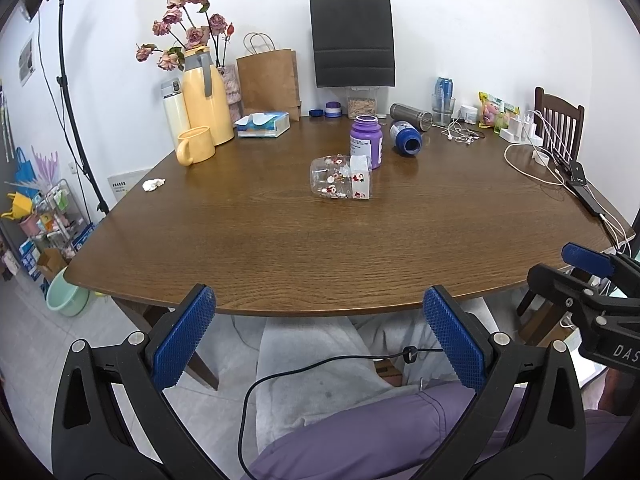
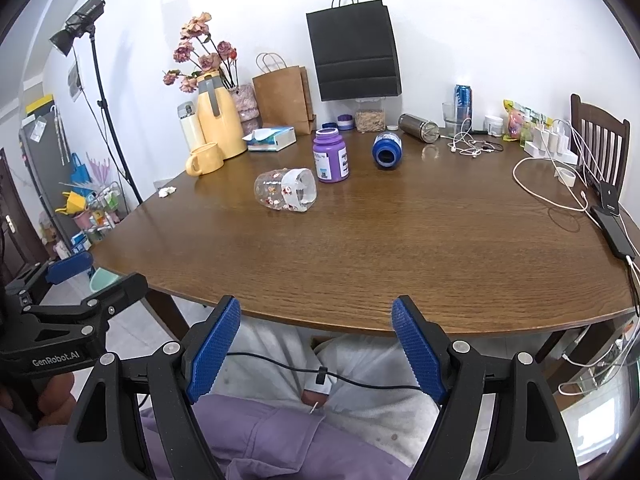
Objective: Flip cup upright
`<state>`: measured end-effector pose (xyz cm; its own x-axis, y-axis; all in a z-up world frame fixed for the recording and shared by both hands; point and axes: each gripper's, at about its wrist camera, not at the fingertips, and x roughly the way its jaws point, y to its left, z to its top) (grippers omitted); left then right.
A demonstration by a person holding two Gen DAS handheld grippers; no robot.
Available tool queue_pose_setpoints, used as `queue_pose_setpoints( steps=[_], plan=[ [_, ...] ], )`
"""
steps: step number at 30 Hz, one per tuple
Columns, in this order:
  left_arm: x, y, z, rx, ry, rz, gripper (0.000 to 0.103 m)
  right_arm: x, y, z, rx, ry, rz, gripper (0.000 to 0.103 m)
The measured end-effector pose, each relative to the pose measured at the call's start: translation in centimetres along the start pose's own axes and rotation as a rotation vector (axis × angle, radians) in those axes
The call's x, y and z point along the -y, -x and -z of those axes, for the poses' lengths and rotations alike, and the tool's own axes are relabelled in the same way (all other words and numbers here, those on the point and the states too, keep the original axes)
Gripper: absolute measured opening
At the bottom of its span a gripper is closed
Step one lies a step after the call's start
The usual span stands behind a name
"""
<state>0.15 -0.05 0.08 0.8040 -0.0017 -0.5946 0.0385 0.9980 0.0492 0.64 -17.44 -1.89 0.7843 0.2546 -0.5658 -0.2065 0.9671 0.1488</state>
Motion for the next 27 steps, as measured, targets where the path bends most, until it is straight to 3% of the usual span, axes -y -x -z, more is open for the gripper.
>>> queue_pose_setpoints(
  steps=[27],
  plan=[
    [0.15,-0.39,0.45,-0.003,-0.003,0.002,0.103,-0.02,0.00,0.24,0.001,-0.001,-0.002,0.082]
  ],
)
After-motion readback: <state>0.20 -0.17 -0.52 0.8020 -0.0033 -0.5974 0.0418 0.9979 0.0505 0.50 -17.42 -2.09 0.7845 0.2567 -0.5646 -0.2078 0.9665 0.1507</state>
